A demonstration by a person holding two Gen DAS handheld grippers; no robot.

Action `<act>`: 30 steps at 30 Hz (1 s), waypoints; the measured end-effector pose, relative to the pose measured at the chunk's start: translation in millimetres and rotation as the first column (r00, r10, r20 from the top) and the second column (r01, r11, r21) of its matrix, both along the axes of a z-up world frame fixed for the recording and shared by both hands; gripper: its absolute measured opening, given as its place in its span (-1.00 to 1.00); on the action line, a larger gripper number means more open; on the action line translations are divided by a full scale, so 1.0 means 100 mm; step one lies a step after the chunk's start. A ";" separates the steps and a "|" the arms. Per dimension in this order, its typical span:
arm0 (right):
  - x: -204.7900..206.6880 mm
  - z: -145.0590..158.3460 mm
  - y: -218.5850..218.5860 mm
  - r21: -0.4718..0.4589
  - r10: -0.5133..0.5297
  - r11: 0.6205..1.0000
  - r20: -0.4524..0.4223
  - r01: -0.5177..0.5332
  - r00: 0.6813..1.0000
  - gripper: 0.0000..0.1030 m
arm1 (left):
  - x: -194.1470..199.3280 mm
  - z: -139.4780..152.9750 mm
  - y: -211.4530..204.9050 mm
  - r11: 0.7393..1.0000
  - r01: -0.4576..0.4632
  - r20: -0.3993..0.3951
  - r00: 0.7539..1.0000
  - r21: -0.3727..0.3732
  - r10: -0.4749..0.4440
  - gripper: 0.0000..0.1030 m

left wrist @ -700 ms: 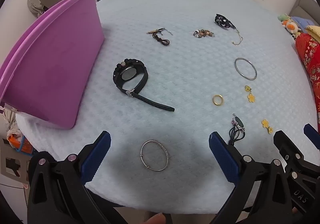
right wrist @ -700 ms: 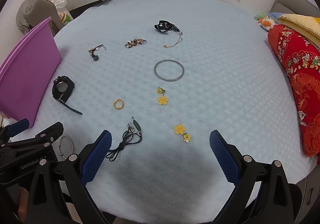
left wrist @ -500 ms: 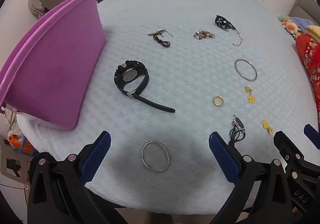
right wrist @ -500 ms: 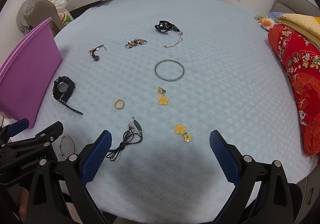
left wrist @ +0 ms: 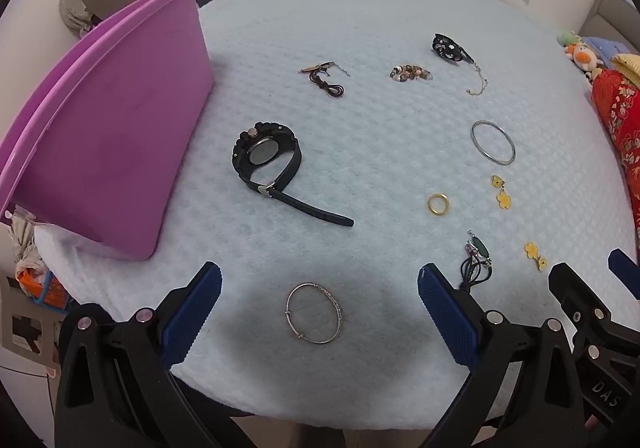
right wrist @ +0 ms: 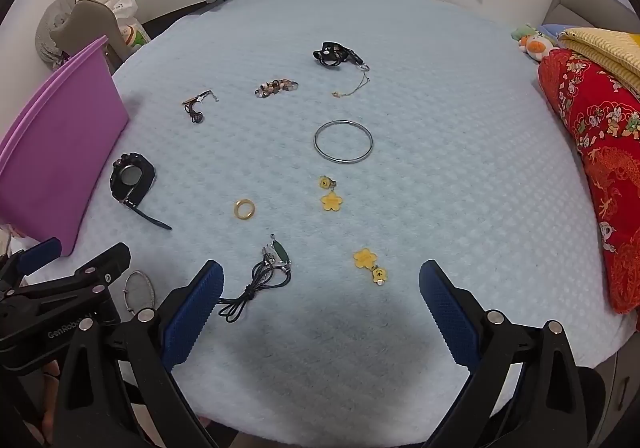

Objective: Organize jewelry

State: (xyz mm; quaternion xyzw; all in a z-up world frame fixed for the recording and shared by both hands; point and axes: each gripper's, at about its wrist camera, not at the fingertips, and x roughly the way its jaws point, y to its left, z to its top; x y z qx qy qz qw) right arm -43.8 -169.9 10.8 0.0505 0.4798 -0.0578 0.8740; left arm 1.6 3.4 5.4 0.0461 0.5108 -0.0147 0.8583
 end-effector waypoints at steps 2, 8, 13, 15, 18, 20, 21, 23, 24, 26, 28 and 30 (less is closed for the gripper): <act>0.01 -0.01 0.01 -0.001 0.000 1.000 -0.007 0.000 1.000 0.82 | -0.01 0.00 0.02 1.000 -0.001 0.003 1.000 -0.003 0.001 0.88; 0.03 0.01 0.04 -0.006 0.006 1.000 -0.012 -0.006 1.000 0.82 | -0.02 0.00 0.04 1.000 0.000 0.010 1.000 -0.006 0.000 0.88; 0.02 0.03 0.05 -0.009 0.008 1.000 -0.008 -0.008 1.000 0.82 | -0.01 0.02 0.05 1.000 -0.001 0.014 1.000 -0.010 0.001 0.88; 0.02 0.04 0.06 -0.011 0.008 1.000 -0.006 -0.008 1.000 0.82 | -0.01 0.03 0.06 1.000 -0.002 0.018 1.000 -0.009 0.002 0.88; 0.02 0.04 0.06 -0.011 0.007 1.000 -0.006 -0.007 1.000 0.82 | 0.00 0.04 0.06 1.000 -0.002 0.018 1.000 -0.009 0.002 0.88; 0.03 0.05 0.06 -0.010 0.009 1.000 -0.008 -0.009 1.000 0.82 | -0.01 0.04 0.06 1.000 -0.001 0.018 1.000 -0.010 0.001 0.88; 0.02 0.05 0.06 -0.009 0.008 1.000 -0.008 -0.009 1.000 0.82 | -0.02 0.04 0.06 1.000 -0.001 0.019 1.000 -0.009 0.001 0.88; 0.02 0.05 0.06 -0.010 0.008 1.000 -0.007 -0.008 1.000 0.82 | -0.02 0.04 0.05 1.000 -0.001 0.020 1.000 -0.008 0.001 0.88; 0.02 0.05 0.06 -0.009 0.009 1.000 -0.008 -0.009 1.000 0.82 | -0.01 0.04 0.06 1.000 -0.001 0.020 1.000 -0.008 0.001 0.88; 0.02 0.05 0.05 -0.009 0.008 1.000 -0.009 -0.008 1.000 0.82 | -0.02 0.04 0.06 1.000 -0.002 0.019 1.000 -0.009 0.002 0.88; 0.02 0.05 0.05 -0.008 0.008 1.000 -0.008 -0.008 1.000 0.82 | -0.02 0.04 0.05 1.000 -0.001 0.021 1.000 -0.009 0.001 0.88; 0.02 0.05 0.05 -0.007 0.007 1.000 -0.008 -0.007 1.000 0.82 | -0.02 0.04 0.06 1.000 -0.002 0.021 1.000 -0.008 0.002 0.88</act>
